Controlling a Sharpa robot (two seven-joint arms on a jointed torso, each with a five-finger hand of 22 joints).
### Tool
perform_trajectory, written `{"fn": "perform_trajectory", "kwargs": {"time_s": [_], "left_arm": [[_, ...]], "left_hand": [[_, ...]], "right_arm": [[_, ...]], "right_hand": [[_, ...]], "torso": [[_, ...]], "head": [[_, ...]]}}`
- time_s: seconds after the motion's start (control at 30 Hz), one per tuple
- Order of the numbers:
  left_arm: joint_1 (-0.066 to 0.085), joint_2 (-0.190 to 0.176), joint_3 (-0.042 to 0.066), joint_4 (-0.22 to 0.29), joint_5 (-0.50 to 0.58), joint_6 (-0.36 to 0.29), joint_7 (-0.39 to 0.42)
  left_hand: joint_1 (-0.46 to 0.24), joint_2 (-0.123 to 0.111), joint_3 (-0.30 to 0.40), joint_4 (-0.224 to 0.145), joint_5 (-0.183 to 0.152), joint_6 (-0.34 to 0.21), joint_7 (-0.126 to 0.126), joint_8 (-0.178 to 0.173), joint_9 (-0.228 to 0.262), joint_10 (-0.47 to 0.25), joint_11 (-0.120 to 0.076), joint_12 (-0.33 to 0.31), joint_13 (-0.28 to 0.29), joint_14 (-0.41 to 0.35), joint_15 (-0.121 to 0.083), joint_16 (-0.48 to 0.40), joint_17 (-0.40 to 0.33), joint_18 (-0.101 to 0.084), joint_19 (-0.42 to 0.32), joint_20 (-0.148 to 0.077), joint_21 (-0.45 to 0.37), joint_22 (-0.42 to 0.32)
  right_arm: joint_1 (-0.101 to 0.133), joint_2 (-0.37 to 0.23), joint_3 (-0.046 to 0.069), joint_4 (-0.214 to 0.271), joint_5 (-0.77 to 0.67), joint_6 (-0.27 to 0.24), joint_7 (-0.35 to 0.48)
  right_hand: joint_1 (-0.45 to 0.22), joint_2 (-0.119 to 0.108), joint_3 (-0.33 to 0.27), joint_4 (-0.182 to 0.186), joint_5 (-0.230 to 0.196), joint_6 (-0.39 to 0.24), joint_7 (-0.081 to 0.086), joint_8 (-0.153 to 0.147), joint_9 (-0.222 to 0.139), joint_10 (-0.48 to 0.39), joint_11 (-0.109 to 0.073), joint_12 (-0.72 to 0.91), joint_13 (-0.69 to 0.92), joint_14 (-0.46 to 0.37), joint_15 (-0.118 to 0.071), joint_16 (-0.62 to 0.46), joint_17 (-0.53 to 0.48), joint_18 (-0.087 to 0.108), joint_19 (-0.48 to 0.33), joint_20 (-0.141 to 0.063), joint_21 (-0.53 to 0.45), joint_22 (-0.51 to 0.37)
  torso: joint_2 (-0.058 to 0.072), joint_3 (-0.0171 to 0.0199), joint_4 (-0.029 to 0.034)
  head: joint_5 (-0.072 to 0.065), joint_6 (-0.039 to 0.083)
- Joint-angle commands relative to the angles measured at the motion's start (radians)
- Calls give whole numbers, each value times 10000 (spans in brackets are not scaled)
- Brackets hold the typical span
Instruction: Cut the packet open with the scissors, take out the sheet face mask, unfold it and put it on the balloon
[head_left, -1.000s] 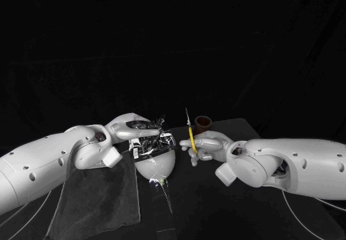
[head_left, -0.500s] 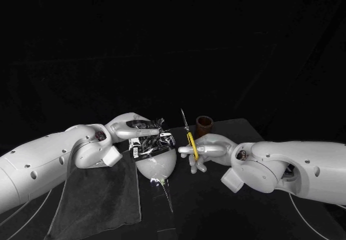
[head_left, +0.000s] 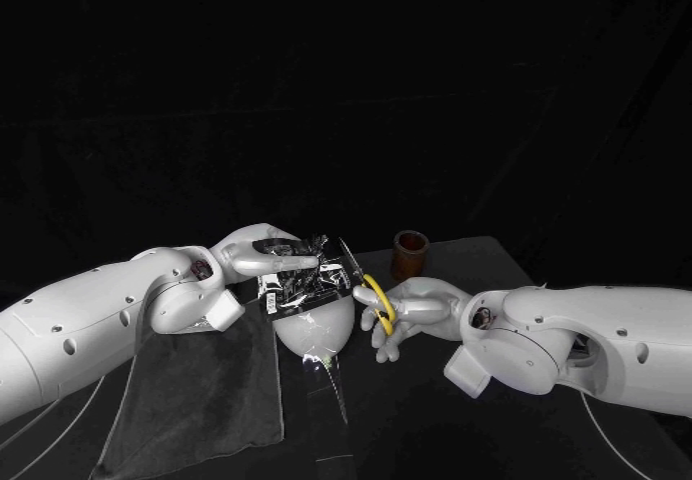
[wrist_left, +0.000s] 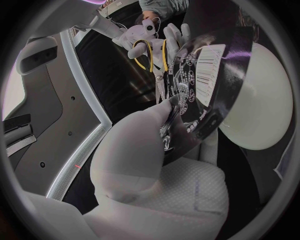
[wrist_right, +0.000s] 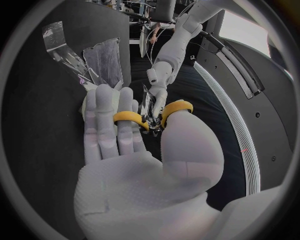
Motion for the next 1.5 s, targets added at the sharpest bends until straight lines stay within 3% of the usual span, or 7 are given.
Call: {"fn": "perform_trajectory", "kwargs": {"time_s": [0.03, 0.2, 0.23, 0.3, 0.53, 1.0, 1.5], "left_arm": [[9, 16, 13, 2, 88, 174, 156], [8, 9, 13, -10, 79, 173, 151], [8, 7, 13, -13, 78, 173, 150], [8, 5, 13, -20, 75, 174, 148], [9, 23, 13, -72, 0, 151, 162], [11, 59, 16, -119, -147, 57, 406], [16, 20, 22, 16, -1392, -66, 954]], "left_hand": [[5, 67, 156, -233, 34, 68, 3, 35, 197, 11, -19, 22, 15, -40, -42, 32, 8, 59, -75, -26, 38, 12], [5, 67, 156, -233, 34, 68, 3, 35, 197, 11, -19, 22, 15, -40, -42, 32, 8, 59, -75, -26, 38, 12], [7, 65, 156, -243, 34, 68, 4, 34, 199, 9, -19, 22, 17, -42, -42, 32, 10, 58, -82, -28, 48, 20], [7, 65, 156, -243, 34, 68, 4, 34, 199, 9, -19, 22, 17, -42, -42, 32, 10, 58, -82, -28, 48, 20], [7, 65, 156, -243, 34, 68, 4, 34, 199, 9, -19, 22, 17, -42, -42, 32, 10, 58, -82, -28, 48, 20], [6, 65, 157, -251, 34, 68, 4, 33, 202, 7, -18, 22, 18, -44, -41, 32, 11, 57, -89, -29, 59, 27], [19, 54, 162, -304, 34, 64, -5, 25, 210, -23, -19, 10, 18, -76, -38, 17, 13, 48, -141, -32, 103, 62]], "right_arm": [[1, 25, 6, 59, -337, 556, -412], [0, 30, 6, 36, -222, 681, -450], [0, 30, 6, 38, -189, 711, -454], [0, 31, 6, 58, -125, 766, -450], [-1, 12, 6, 167, 100, 912, -459], [-55, 210, -19, 280, 606, 1337, -706], [-104, 411, -62, 177, 730, 1520, -824]], "right_hand": [[36, -159, -121, 16, 11, -226, 143, -164, 19, -126, 72, -329, -222, -353, -159, -259, -138, 121, -9, 102, -202, -151], [-113, -670, -558, 31, 50, -500, 329, -485, -48, -441, 262, -884, -584, -656, 15, -697, -372, 105, -155, 244, -537, -386], [-173, -921, -597, 56, 75, -768, 483, -680, -124, -807, 405, -1176, -752, -958, 148, -933, -485, 67, -317, 320, -698, -480], [-305, -1030, -852, 24, 94, -1026, 648, -894, -224, -1130, 584, -1478, -958, -1271, 306, -1202, -633, 29, -520, 433, -910, -608], [-386, -1090, -926, 43, 122, -1293, 879, -1202, -411, -1532, 820, -1924, -1387, -1739, 546, -1676, -950, 21, -818, 651, -1292, -863], [-537, -1091, -916, 47, 127, -1251, 906, -1295, -510, -1521, 850, -1942, -1671, -1726, 578, -1830, -1131, 97, -818, 761, -1452, -1006], [-591, -1066, -887, 47, 136, -1215, 903, -1315, -540, -1493, 847, -1932, -1776, -1688, 577, -1863, -1188, 123, -793, 789, -1498, -1054]], "torso": [[-7, 4, 3], [-4, 4, 0], [-3, 6, 0], [-2, 7, -2], [-8, 8, -10], [3, -5, 2], [-11, 4, 4]], "head": [[22, -16], [35, -26], [40, -33], [45, -40], [79, -71], [49, -113], [88, -104]]}}
